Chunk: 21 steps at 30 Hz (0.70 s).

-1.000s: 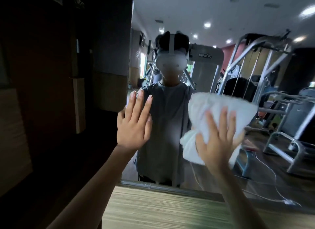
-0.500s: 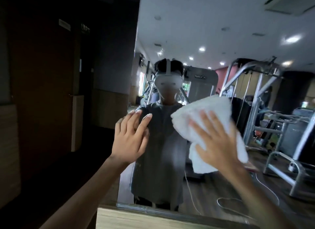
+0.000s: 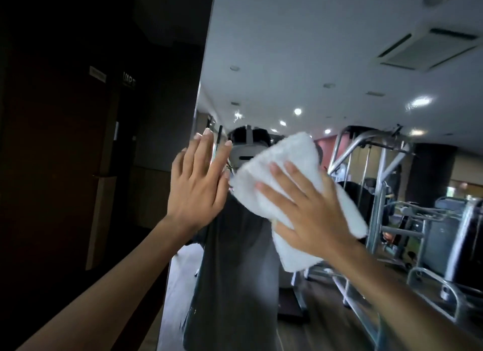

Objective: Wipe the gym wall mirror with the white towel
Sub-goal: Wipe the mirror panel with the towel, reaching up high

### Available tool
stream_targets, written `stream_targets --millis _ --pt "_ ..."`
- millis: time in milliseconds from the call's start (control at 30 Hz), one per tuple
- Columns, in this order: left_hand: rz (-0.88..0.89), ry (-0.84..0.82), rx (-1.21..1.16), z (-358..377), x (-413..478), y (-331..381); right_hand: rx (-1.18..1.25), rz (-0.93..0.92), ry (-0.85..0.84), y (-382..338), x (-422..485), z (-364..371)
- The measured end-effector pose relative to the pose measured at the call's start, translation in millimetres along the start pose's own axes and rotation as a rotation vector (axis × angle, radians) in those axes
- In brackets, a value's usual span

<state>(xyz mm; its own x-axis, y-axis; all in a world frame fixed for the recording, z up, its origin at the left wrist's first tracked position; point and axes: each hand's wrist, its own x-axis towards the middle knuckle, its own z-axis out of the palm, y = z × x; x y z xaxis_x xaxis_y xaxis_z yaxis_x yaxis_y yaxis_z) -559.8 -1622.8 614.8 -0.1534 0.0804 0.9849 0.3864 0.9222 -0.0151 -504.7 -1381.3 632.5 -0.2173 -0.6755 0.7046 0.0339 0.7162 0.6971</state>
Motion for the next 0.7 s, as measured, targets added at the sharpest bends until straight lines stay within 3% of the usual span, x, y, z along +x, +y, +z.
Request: stream_targets --millis 100,200,333,433,600,700 --pt "-0.024 -0.007 -0.015 1.8 1.2 0.9 -0.029 0.081 -0.012 50.7 -16.4 -3.3" --pt "-0.033 -0.019 -0.025 3.5 1.0 0.7 -0.015 0.371 -0.034 85.2 16.0 -9.0" --pt "-0.033 0.009 -0.035 3.3 -1.2 0.8 0.043 0.665 0.017 68.7 91.8 -11.9" --pt "-0.016 0.009 -0.031 3.9 -2.2 -1.9 0.044 0.569 0.019 28.8 109.9 -10.2" --pt "-0.019 0.015 -0.056 -0.9 1.6 -1.9 0.011 0.109 0.000 7.5 41.8 -3.1" --pt "0.031 -0.014 -0.065 -13.8 18.7 -9.8 -0.003 0.187 -0.009 70.1 25.2 -7.6"
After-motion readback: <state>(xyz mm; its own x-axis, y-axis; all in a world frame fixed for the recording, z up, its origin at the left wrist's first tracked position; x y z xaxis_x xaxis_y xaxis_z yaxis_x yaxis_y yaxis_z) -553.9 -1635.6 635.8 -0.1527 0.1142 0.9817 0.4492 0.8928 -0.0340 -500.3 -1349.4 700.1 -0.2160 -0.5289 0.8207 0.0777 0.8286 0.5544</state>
